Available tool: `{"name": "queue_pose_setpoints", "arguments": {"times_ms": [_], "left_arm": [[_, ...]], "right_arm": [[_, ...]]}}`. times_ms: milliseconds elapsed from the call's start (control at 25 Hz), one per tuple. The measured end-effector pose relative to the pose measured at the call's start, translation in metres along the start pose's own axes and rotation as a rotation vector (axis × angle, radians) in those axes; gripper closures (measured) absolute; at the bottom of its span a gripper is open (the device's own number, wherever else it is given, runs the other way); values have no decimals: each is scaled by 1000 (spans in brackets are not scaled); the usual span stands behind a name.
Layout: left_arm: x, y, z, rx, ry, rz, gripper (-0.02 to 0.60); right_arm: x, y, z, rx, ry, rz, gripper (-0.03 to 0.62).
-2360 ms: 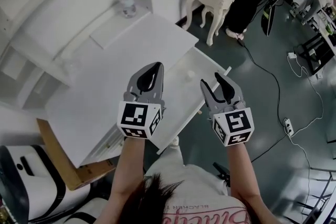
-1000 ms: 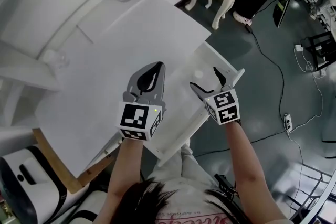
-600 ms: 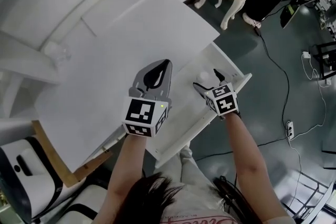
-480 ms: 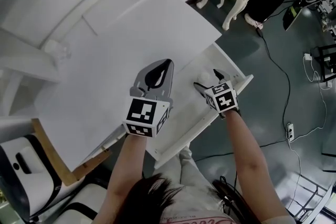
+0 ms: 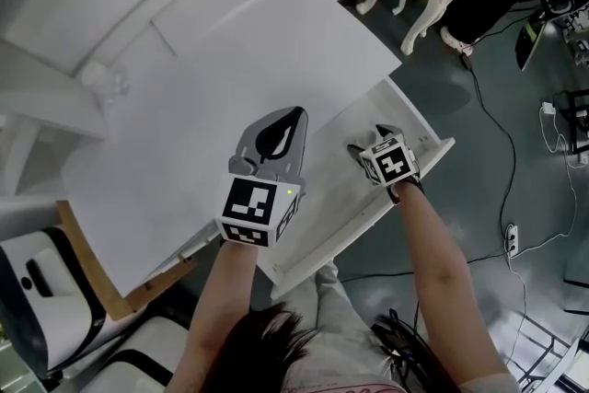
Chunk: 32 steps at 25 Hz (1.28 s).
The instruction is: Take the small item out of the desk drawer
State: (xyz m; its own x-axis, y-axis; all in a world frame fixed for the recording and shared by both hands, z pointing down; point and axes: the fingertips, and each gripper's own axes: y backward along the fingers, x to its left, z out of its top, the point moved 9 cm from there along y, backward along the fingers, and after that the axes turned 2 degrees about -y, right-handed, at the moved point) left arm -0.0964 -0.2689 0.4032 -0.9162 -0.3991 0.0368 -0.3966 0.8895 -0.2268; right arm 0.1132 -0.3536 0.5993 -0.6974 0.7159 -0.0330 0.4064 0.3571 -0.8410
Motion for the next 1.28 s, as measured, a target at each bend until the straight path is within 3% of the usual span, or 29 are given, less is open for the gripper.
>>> {"name": "queue_pose_setpoints", "arguments": {"times_ms": [320, 480, 1280], "left_arm": [[5, 5, -3, 3, -7, 21, 566], [9, 6, -5, 6, -3, 35, 566], [-2, 11, 11, -16, -11, 49, 566]], "right_arm": [[-10, -23, -3, 48, -1, -2, 277], [-10, -25, -3, 64, -3, -32, 410], [-4, -4, -1, 73, 52, -2, 419]]}}
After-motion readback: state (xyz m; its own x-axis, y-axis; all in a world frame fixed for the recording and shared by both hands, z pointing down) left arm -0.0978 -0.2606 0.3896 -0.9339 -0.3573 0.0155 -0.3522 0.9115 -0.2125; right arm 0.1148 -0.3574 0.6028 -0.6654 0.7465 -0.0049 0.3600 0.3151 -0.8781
